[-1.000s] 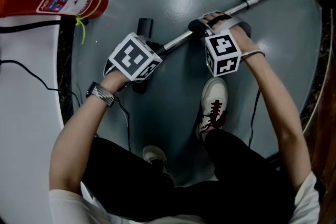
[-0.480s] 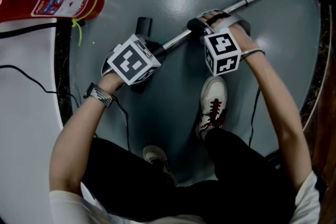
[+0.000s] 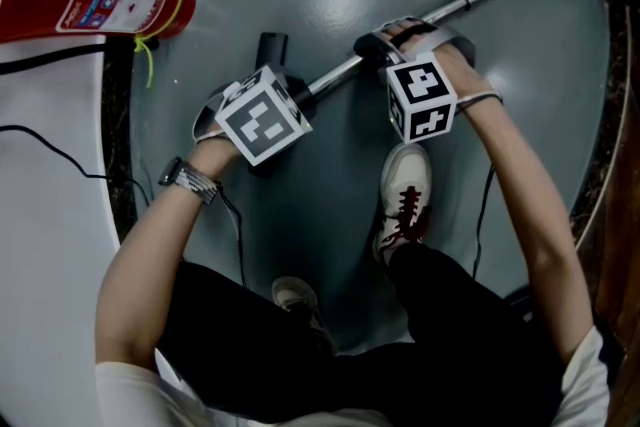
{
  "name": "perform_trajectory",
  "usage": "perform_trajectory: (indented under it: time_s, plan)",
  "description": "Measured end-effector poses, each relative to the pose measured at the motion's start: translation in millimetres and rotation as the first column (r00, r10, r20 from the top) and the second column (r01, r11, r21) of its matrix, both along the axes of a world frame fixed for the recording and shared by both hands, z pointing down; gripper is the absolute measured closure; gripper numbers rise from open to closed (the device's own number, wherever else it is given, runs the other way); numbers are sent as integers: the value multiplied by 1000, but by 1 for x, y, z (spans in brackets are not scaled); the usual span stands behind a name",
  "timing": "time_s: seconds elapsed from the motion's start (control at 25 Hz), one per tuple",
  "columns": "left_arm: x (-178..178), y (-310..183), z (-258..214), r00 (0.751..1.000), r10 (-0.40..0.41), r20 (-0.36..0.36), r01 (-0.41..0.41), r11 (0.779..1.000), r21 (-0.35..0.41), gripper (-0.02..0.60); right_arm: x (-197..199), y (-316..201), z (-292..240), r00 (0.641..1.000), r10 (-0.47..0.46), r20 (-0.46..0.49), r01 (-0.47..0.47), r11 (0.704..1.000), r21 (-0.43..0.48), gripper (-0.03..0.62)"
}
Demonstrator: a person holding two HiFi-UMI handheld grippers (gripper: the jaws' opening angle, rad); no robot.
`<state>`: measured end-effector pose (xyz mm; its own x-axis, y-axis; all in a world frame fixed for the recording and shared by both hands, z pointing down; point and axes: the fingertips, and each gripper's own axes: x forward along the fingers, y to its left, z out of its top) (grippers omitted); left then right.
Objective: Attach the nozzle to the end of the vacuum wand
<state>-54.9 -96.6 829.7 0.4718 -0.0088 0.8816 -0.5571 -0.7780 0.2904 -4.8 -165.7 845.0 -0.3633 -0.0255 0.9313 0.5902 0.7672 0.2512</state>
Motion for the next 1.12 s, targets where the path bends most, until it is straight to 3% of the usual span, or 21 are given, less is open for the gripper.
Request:
perform_trajectory:
  time_s: [0.2, 0.44, 0.76, 1.12]
  plan:
    - [2, 1, 7, 999, 32, 44, -32, 999, -3, 393, -1, 0, 0, 1000, -5, 2, 5, 1000, 4, 436]
    - [2, 1, 6, 999, -19, 35, 20, 999, -33, 403, 1, 2, 2, 1000, -2, -2, 2, 1000, -3, 436]
    - [-3, -15, 0, 999, -49, -4, 50, 996, 72, 410, -3, -13, -8, 999, 36, 29, -36, 999, 10, 436]
    - [-1, -16, -2, 999, -41, -35, 46, 989, 137, 410, -4, -13, -9, 997, 67, 30, -67, 998, -9, 434]
